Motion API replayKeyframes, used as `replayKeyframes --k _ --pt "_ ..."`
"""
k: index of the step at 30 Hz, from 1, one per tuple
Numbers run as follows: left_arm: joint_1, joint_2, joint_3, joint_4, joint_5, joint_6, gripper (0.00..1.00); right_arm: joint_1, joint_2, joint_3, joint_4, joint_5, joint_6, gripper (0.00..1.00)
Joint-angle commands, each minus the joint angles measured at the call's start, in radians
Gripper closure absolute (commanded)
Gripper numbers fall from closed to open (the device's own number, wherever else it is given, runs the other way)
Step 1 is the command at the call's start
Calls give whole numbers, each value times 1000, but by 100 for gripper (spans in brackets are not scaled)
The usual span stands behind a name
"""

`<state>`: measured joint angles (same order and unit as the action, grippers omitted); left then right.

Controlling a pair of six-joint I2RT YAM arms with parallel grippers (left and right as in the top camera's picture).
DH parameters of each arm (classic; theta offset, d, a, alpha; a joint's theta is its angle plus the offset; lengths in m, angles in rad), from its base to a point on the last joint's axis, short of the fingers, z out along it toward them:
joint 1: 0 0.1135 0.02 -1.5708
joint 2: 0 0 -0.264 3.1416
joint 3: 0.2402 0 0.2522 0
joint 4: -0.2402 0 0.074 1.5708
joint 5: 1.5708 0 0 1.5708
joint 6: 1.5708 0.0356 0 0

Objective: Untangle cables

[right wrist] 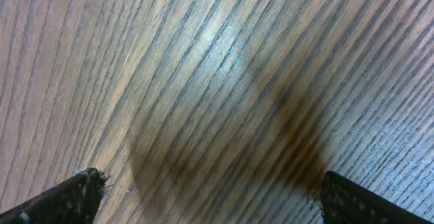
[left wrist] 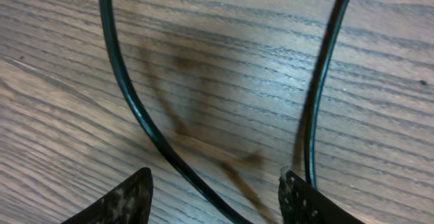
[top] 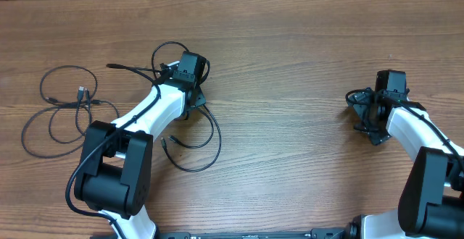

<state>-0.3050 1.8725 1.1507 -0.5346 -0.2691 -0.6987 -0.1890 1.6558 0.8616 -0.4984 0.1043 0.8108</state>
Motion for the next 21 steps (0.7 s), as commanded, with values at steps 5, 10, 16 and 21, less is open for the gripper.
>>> replayKeyframes --k 5,10,16,21 --pt "1 11 -10 29 88 -25 53 -2 -18 -2 3 6 -8 0" --pt "-3 47 -10 28 86 -42 55 -2 -18 -2 3 6 -8 0" --pt "-2 69 -10 42 130 -65 79 -2 -18 -2 3 6 -8 0" --pt "-2 68 -9 -10 209 -64 91 -2 -18 -2 3 7 -8 0"
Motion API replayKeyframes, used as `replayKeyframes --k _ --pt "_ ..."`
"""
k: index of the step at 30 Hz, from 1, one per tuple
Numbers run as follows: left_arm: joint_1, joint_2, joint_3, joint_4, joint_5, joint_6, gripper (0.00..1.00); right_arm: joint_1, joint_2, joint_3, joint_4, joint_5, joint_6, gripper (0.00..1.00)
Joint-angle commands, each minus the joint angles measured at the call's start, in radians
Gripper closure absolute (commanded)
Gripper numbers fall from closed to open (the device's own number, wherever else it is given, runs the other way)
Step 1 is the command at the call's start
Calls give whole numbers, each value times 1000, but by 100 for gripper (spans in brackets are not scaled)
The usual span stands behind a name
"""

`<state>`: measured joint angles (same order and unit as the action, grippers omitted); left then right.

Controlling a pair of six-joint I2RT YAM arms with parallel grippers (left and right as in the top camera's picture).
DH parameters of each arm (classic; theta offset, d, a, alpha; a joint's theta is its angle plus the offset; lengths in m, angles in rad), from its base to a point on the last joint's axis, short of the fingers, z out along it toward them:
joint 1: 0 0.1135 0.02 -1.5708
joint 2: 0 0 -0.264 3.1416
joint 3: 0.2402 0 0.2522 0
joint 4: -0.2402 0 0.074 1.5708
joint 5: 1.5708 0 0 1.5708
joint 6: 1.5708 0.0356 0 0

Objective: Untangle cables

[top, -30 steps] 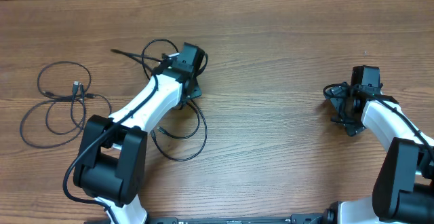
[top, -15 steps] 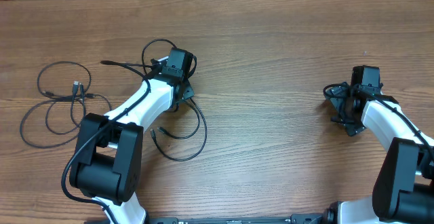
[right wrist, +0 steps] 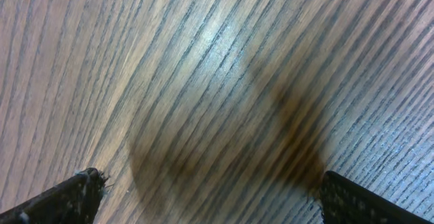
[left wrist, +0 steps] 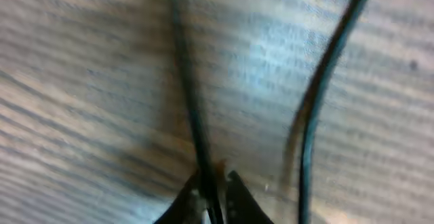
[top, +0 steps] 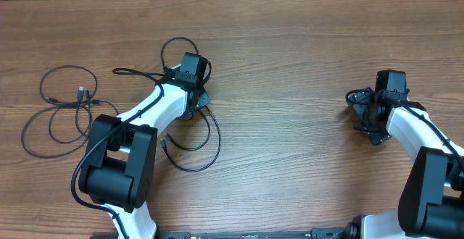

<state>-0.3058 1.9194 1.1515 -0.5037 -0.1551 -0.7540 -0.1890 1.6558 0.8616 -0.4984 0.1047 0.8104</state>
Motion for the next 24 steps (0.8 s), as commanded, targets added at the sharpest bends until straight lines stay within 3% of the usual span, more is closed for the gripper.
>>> replayKeyframes --k 1,8,14,18,24 --pt "-2 21 -10 -55 115 -5 92 -2 -18 -2 3 6 -7 0" --pt "-1 19 -10 -84 336 131 94 -2 -18 -2 3 6 -8 0" --pt "16 8 38 -129 411 134 76 -2 -18 -2 3 6 -8 0" --pt "19 8 48 -124 418 134 55 -2 -18 -2 3 6 -7 0" --pt "3 8 48 -126 415 142 50 -2 -18 -2 3 6 -7 0"
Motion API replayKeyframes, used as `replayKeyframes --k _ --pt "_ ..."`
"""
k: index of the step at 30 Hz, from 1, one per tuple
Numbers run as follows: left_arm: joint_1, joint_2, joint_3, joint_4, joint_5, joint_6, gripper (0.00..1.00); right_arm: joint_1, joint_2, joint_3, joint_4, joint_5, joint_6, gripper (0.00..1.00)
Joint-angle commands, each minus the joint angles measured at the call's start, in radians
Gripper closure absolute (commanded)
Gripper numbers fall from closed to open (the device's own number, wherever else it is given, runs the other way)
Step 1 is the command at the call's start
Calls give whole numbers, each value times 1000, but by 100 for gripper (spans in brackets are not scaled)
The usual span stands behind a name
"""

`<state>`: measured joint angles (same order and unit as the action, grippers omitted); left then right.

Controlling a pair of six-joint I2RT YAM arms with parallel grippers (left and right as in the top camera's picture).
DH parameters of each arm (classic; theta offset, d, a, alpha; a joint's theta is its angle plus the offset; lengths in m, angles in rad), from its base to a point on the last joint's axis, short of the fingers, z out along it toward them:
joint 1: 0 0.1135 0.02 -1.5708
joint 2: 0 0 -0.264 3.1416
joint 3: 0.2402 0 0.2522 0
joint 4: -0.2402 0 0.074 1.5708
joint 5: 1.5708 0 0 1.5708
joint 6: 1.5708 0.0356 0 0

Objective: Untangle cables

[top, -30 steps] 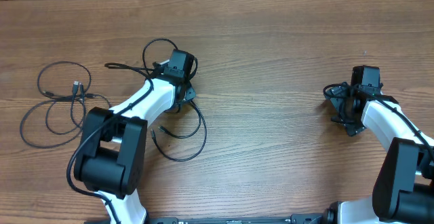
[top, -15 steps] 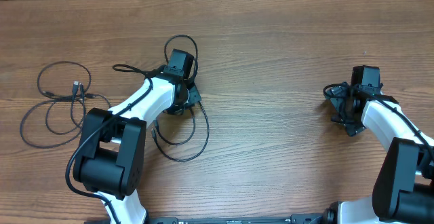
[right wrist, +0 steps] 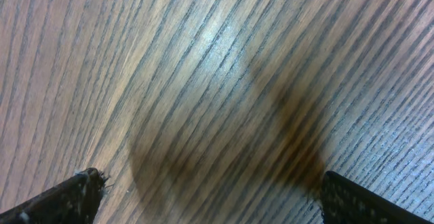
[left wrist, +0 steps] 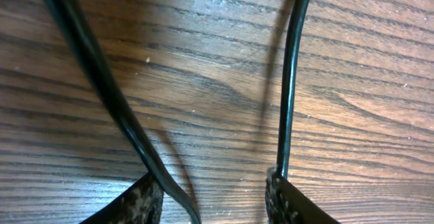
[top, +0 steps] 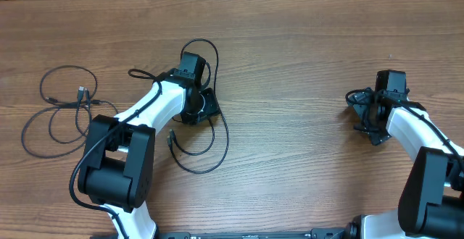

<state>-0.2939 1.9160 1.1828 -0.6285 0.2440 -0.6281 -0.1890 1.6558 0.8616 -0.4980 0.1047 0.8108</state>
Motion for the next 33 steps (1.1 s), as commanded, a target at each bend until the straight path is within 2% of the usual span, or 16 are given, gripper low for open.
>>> replayKeyframes --k 1,4,8,14,17,30,33 --pt "-14 12 17 -2 16 16 50 -2 -18 -2 3 6 -8 0" --pt "-28 12 17 -2 16 16 48 -2 -18 -2 3 6 -8 0" --pt "-47 12 17 0 11 16 38 -2 -18 -2 3 6 -8 0" --pt "-85 12 17 -4 -77 16 36 -2 -18 -2 3 6 -8 0" --pt "-103 13 16 -4 -98 16 41 -2 -18 -2 3 6 -8 0" --pt "-181 39 15 -3 -235 11 41 -2 -18 -2 3 6 -8 0" --pt "-193 58 15 1 -248 -8 57 -2 -18 -2 2 6 -8 0"
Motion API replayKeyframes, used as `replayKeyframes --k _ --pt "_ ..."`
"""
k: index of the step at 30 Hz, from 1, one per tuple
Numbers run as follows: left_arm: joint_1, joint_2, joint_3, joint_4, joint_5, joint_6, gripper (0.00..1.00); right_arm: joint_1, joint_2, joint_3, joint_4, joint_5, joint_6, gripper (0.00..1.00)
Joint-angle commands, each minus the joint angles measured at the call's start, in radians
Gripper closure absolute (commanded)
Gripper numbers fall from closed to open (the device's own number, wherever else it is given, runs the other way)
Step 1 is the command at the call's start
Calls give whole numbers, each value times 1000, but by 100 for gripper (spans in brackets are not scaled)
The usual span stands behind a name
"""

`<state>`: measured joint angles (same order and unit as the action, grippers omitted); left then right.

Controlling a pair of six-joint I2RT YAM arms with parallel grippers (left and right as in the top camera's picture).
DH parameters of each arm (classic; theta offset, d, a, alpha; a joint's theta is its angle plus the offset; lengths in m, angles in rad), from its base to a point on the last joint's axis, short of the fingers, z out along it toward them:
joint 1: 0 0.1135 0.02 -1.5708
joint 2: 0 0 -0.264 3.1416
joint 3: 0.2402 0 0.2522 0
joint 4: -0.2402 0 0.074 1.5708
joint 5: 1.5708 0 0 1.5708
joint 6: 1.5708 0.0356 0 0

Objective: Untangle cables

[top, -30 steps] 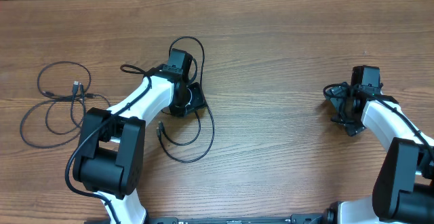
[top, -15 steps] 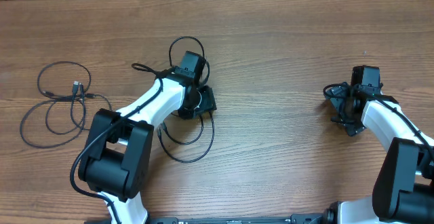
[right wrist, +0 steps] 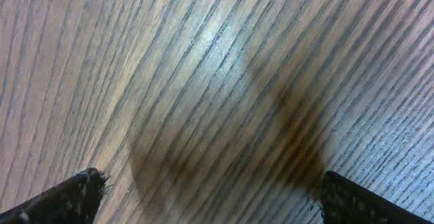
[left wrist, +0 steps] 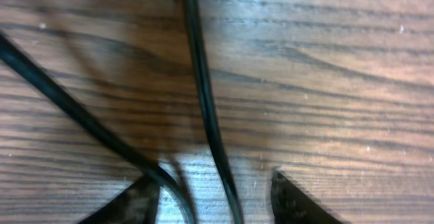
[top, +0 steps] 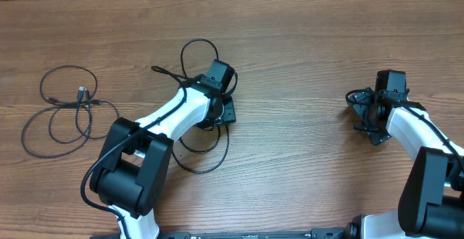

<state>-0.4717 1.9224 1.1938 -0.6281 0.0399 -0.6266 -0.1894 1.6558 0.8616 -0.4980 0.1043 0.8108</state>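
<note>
A black cable [top: 201,51] lies in loops at the table's middle left, with a second loop [top: 206,163] nearer the front. My left gripper [top: 223,110] hovers low over it, open. In the left wrist view two strands run between its fingers [left wrist: 132,200]: one upright strand [left wrist: 203,102] and one slanting strand [left wrist: 74,112]. The left gripper [left wrist: 211,198] grips neither. A second thin black cable [top: 65,108] with its plugs lies apart at the far left. My right gripper [top: 370,116] rests at the right, and the right gripper [right wrist: 207,191] is open over bare wood.
The wooden table [top: 304,51] runs to a back edge along the top of the overhead view. Both white arms reach in from the front edge. The right arm's own black wiring [top: 357,98] bunches beside its wrist.
My left gripper has moved to the right along the table, and stays open. The looped cable's free end and lower loop have shifted right with it. The right arm has not moved.
At first my left gripper was open over two strands of the looped cable. Then its fingers were nearly closed on one strand. Then it was open again, the cable lying further right. Now it is further right again, still open. The right gripper stayed open and still.
</note>
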Motion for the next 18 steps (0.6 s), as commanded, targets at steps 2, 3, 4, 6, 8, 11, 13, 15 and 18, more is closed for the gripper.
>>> replayKeyframes --k 2,3,4,6,8,11,13,15,18 --pt "-16 55 4 4 -43 -10 74 -2 -18 -2 3 6 -8 0" --pt "-16 55 4 4 -43 -10 90 -2 -18 -2 3 7 -8 0" --pt "-16 55 4 5 -43 -11 96 -2 -18 -2 3 7 -8 0" --pt "-16 55 4 4 -43 -22 96 -2 -18 -2 3 6 -8 0" --pt "-16 55 4 5 -43 -24 66 -2 -18 -2 3 6 -8 0" --pt "-13 55 4 19 -60 -24 42 -2 -18 -2 3 6 -8 0" --pt "-12 55 4 51 -106 -24 38 -2 -18 -2 2 6 -8 0" --pt "-12 55 4 85 -137 -24 38 -2 -18 -2 3 6 -8 0" --pt "-12 55 4 115 -178 -24 43 -2 -18 -2 3 7 -8 0"
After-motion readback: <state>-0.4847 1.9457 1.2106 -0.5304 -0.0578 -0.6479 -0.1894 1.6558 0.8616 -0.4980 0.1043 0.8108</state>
